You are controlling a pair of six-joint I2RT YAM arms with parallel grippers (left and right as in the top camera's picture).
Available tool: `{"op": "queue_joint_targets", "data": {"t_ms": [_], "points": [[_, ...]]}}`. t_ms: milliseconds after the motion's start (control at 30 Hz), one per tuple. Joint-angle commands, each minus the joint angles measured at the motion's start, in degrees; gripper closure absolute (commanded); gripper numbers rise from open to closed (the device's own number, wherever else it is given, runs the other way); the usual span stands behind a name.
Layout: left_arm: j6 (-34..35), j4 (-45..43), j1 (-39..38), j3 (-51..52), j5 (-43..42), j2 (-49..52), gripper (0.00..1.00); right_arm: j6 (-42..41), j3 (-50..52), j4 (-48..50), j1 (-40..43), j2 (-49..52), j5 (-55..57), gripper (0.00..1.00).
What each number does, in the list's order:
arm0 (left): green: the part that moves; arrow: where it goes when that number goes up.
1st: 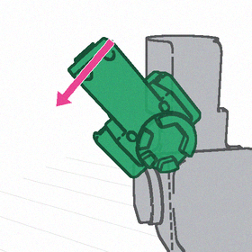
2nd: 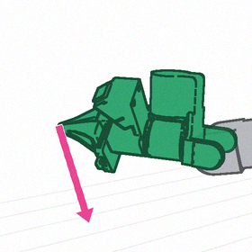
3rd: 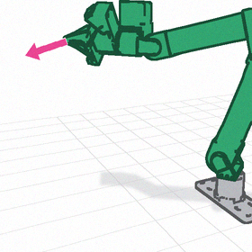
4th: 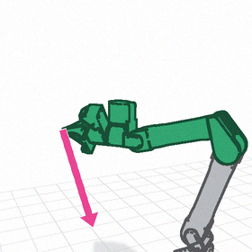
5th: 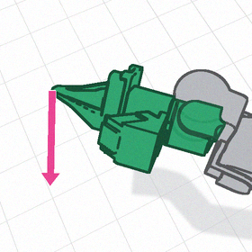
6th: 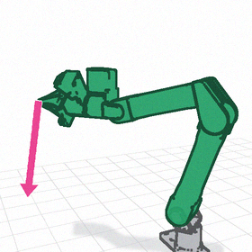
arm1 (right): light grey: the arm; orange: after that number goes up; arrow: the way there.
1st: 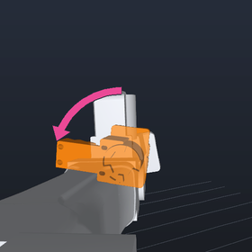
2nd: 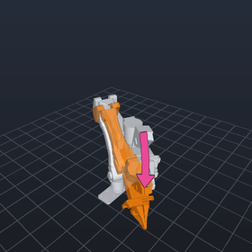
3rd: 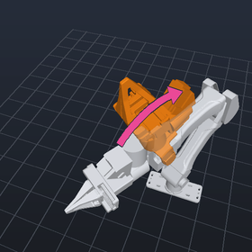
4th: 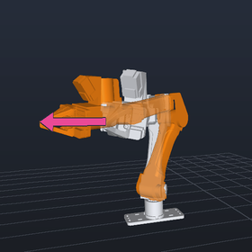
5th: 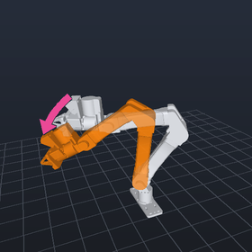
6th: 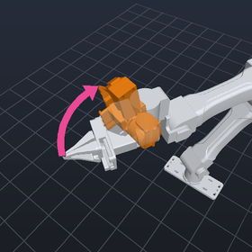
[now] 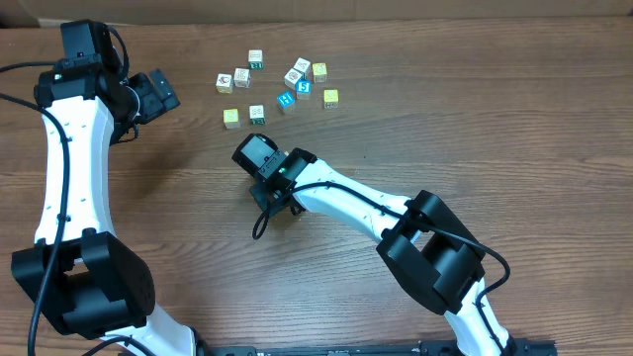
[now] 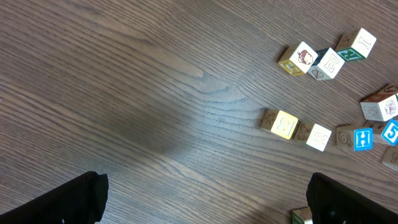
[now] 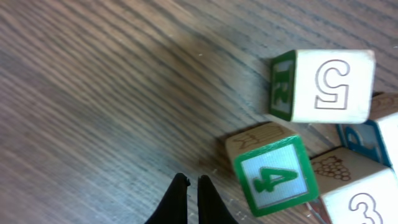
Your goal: Form a circle
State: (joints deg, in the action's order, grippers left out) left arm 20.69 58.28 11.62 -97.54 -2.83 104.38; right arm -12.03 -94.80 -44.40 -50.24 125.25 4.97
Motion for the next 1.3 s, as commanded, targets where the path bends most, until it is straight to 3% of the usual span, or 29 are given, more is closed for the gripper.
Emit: {"op": "queue_joint_targets", "data": {"t_ms": [0,267,667,867,900,933,967,1267], "points": [[0.3,0.0,-0.4,0.0,-0.1,0.3,0.00,-0.4,-3.6,0.2,1.1,-3.8,-1.6,0.92],[0.3,0.0,-0.4,0.0,-0.1,0.3,0.01,-4.5,-6.1,-2.6,12.0,-5.2,-2.0,0.90],[0.3,0.0,-0.4,0.0,-0.1,0.3,0.00,-4.5,-6.0,-10.6,28.2,-5.1,-2.5,0.83],[0.3,0.0,-0.4,0.0,-0.1,0.3,0.00,-4.4,-5.8,-11.0,31.5,-5.1,-2.5,0.37],[0.3,0.0,-0.4,0.0,-0.1,0.3,0.01,-4.5,-5.8,-11.0,31.9,-5.1,-2.5,0.25],[0.3,0.0,-0.4,0.0,-0.1,0.3,0.01,-4.5,-5.8,-11.1,32.2,-5.1,-2.5,0.04],[0.3,0.0,-0.5,0.0,-0.1,0.3,0.01,-4.5,-5.8,-11.1,32.5,-5.1,-2.5,0.00],[0.3,0.0,-0.4,0.0,-0.1,0.3,0.00,-4.5,-5.8,-11.0,33.3,-5.1,-2.5,0.00]]}}
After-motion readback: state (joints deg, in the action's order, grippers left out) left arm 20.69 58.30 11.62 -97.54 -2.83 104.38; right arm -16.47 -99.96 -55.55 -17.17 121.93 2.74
